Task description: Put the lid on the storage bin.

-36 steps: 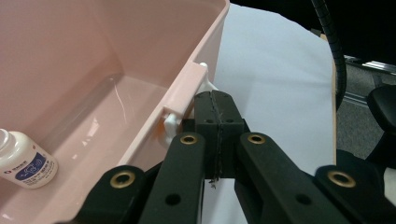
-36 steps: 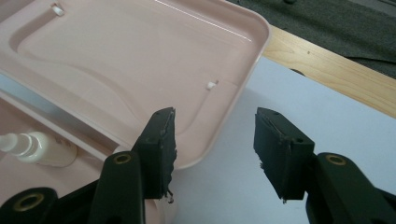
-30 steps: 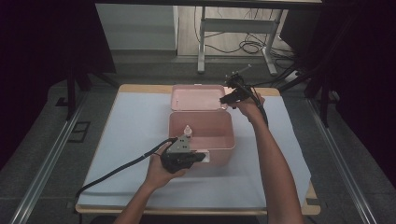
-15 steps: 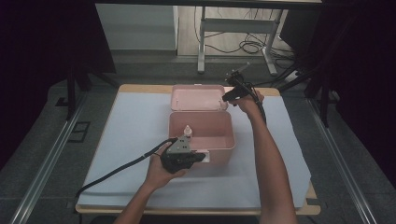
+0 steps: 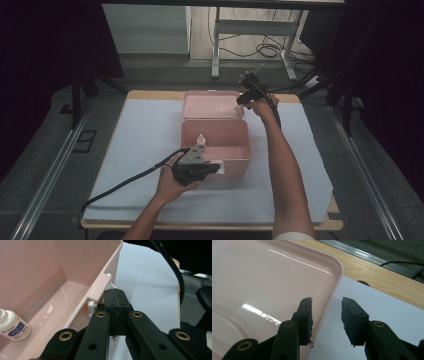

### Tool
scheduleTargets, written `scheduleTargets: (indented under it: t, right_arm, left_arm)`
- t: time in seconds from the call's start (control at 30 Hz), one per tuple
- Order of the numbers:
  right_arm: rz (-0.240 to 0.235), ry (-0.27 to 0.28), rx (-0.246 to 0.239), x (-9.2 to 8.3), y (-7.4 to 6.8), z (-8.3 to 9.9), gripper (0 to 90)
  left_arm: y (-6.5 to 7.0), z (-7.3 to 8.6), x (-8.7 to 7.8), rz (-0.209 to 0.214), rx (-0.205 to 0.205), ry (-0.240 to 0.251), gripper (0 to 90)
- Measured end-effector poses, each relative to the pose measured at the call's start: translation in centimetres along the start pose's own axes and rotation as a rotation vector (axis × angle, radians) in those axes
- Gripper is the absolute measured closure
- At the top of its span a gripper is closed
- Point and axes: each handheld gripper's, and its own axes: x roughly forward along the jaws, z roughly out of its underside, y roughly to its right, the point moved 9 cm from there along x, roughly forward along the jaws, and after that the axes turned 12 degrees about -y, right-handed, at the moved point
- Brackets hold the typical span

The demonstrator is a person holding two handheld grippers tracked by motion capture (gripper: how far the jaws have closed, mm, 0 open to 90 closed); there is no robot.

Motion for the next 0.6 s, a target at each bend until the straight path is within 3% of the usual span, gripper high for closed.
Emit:
scheduleTargets:
  t: [0.37, 0.6]
  right_arm:
    - [-0.014, -0.012, 0.035, 1.5, 0.4, -1.0, 66.2]
    - [-0.015, -0.053, 0.055, 2.3, 0.2, -1.2, 69.8]
  left_arm:
    - [0.0, 0.0, 0.0, 0.0, -0.004, 0.002, 90.0]
    - [0.0, 0.0, 0.0, -0.006, -0.006, 0.001, 90.0]
